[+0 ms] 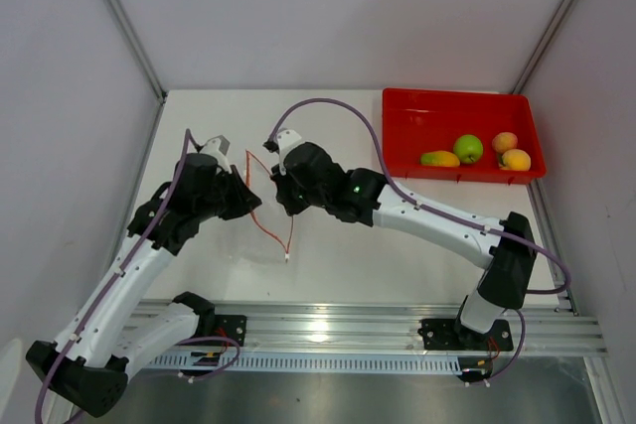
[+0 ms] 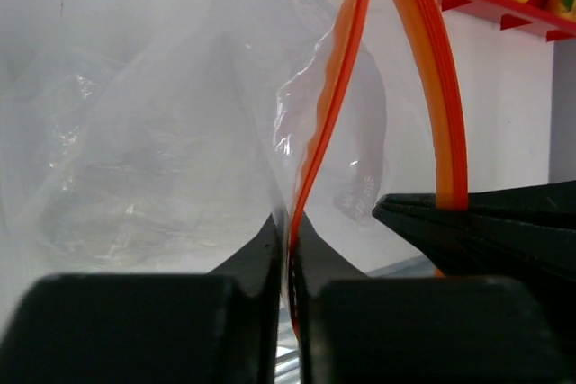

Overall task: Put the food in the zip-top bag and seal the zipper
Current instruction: Open the zipper of the food storage bag.

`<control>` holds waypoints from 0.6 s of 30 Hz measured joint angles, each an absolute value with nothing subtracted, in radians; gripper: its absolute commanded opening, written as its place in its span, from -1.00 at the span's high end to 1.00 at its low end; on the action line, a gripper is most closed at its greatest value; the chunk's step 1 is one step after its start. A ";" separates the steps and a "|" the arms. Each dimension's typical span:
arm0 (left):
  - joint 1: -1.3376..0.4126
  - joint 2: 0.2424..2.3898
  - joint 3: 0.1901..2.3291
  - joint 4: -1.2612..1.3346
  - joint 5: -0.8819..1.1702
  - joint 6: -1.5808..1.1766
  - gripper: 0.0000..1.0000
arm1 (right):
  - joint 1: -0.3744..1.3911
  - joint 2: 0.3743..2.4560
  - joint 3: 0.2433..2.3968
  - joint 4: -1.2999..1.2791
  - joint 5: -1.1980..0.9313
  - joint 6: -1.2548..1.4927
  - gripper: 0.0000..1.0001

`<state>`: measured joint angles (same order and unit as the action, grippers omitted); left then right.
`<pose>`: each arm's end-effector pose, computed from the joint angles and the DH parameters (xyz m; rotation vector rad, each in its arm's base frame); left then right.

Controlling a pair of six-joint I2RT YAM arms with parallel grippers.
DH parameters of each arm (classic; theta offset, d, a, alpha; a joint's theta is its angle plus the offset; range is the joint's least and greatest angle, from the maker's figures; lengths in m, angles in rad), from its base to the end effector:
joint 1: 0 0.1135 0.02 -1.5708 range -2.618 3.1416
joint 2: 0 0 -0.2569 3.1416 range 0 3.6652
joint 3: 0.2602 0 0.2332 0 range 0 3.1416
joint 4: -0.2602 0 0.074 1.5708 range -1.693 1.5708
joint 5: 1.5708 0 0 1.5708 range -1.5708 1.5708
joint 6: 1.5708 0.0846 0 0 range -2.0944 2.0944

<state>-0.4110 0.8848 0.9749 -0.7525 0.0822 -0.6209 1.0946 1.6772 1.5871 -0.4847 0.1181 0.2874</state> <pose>0.1816 -0.0867 0.2950 -0.1959 2.3033 -0.6394 0.1967 0.3596 0.3225 -0.8055 2.0679 0.6675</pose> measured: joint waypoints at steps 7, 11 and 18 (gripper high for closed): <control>-0.427 0.899 0.982 -0.773 0.082 -0.620 0.99 | 1.095 1.676 1.587 -0.525 0.229 0.286 1.00; -0.430 0.916 1.024 -0.801 0.087 -0.620 0.99 | 1.070 1.660 1.562 -0.542 0.297 0.275 1.00; -0.432 0.928 1.082 -0.825 0.135 -0.617 0.99 | 0.960 1.597 1.447 -0.547 0.358 0.254 1.00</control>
